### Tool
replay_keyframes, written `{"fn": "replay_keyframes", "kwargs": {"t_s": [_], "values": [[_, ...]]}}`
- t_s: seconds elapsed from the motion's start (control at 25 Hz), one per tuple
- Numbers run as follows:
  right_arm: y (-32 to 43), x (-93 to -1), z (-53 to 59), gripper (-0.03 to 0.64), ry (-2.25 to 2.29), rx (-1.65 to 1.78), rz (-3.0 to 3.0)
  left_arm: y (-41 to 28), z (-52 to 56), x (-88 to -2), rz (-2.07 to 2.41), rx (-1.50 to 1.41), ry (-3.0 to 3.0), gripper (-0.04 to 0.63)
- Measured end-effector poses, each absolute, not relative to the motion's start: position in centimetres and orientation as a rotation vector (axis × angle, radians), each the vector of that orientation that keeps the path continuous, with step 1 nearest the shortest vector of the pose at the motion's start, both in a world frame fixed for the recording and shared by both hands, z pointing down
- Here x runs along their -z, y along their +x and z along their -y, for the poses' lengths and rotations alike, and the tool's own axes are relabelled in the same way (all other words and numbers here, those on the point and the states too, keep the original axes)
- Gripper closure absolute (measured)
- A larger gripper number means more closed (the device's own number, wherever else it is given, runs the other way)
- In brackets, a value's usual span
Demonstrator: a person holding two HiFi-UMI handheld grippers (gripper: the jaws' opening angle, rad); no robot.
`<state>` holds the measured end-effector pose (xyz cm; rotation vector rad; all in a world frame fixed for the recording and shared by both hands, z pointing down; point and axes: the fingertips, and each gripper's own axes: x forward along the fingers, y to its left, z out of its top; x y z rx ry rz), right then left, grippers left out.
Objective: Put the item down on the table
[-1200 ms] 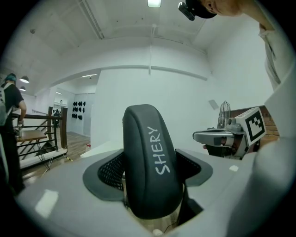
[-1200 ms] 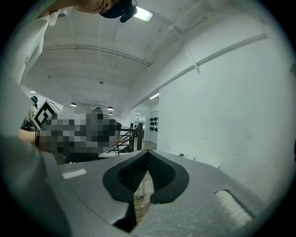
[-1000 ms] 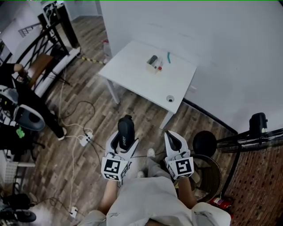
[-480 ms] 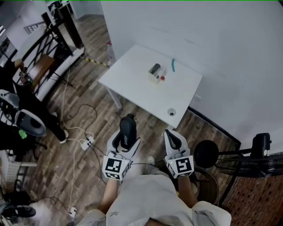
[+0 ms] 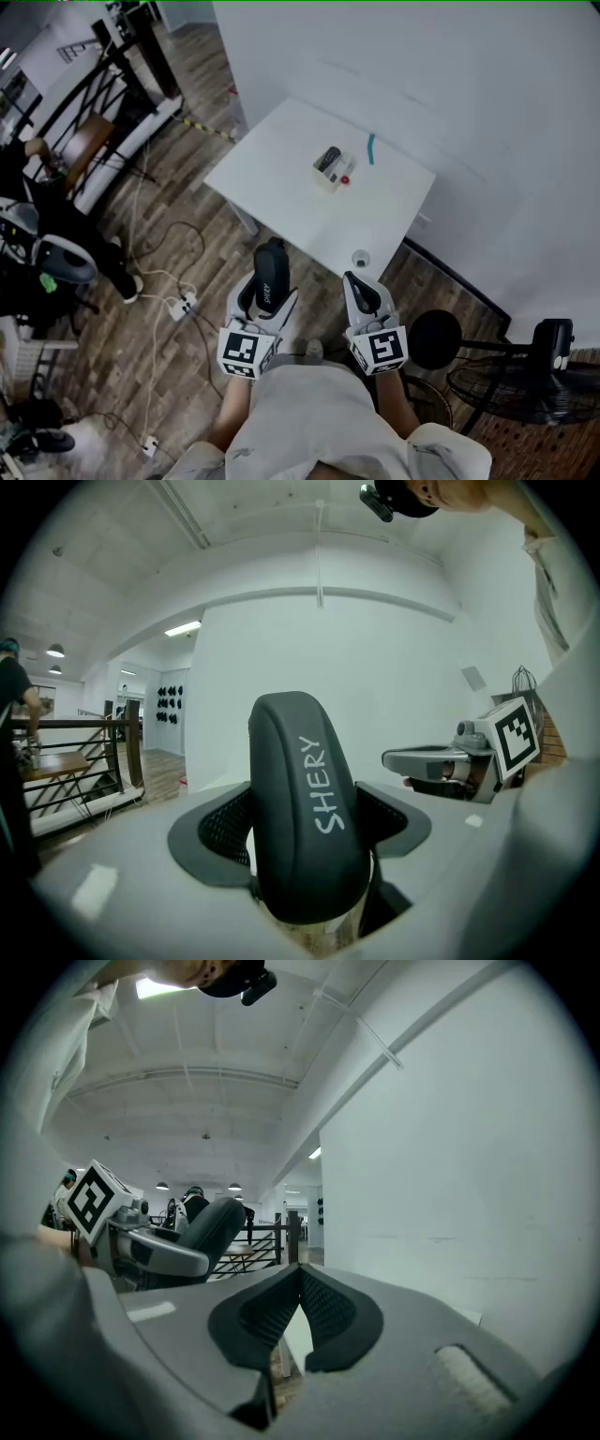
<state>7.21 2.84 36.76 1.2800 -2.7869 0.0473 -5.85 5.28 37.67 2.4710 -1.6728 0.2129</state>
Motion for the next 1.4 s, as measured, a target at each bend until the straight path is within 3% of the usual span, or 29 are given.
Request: {"fn": "replay_keyframes", "kwargs": {"t_s": [1.4], "values": [[7.2, -39.0, 16.1, 0.614, 1.612, -0.093, 2.525, -5.5, 18.0, -40.2, 1.311, -0.279, 2.696, 0.238]]}}
